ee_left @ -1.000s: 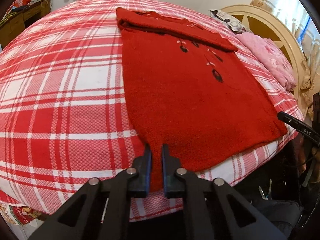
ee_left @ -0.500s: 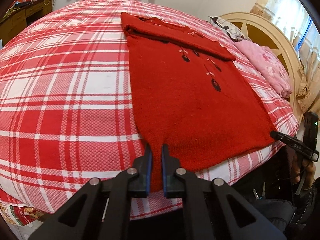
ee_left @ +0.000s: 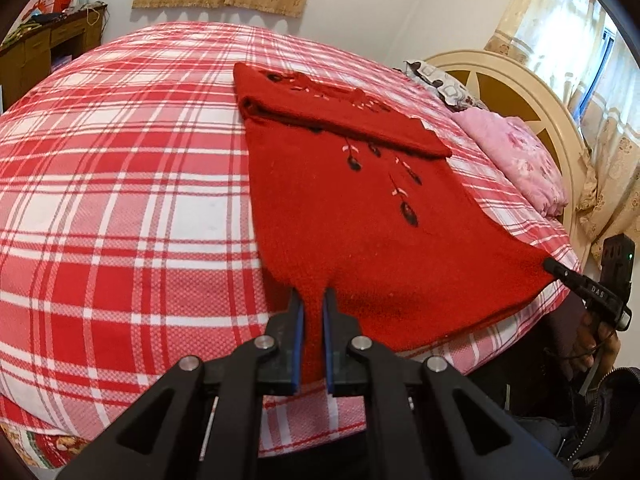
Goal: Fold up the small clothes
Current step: 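Lift the hem with both tools and fold it up toward the collar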
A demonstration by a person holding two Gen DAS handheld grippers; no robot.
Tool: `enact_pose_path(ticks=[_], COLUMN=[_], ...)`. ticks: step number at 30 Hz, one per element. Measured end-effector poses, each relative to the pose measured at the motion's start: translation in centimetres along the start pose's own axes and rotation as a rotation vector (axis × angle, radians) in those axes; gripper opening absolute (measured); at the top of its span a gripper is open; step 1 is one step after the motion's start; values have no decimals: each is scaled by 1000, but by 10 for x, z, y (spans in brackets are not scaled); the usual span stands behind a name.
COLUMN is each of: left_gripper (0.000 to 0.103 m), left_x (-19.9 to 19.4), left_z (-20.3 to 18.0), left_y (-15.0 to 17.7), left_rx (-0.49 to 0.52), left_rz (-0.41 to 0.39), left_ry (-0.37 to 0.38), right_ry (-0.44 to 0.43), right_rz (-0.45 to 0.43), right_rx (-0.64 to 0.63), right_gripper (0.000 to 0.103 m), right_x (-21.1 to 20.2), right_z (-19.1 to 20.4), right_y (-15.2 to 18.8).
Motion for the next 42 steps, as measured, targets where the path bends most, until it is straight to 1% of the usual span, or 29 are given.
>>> enact_pose_path(ticks=[8,16,20,25,29,35,39,42], left_gripper=[9,9,9,9,9,9,8,8], left_x=[-4,-5,-6,-5,-1,5,9,12], left_z=[-11,-17,-21,-28,-32,-34,-36,-38], left_y=[-31,-69,-87,-111,-130,-155,-178,-194], left_rx=[13,-6,10,23,20,0,-13,-17], left_rz=[-58,-106,-130,-155,-177,-188,-203,-219], left_ry=[23,56,52,56,61,70,80,79], right_ry=[35,53,60,63,77,86,94,107], right_rz=[-69,-133,-147,-165,-178,-189,-190,-170], right_rx=[5,-32,-54,-46,-63,-88,-91,-95], right_gripper=[7,7,7,7,7,7,7,7], right_x=[-4,1,6,15,23,37,53,72], right_z=[-7,-8,-8,-13,-13,-13,-16,-21], right_y=[-30,-79,-101,-131,-151,-185,-206,-217])
Point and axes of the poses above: each gripper's, at about its wrist camera, not at the fingertips, and x roughly the way its jaws point, z to its left, y to its underside, the point moved 2 cm from there along x, roughly the way its jaws point, and after that the axes turned 15 degrees about -x, right-handed, at the moved point
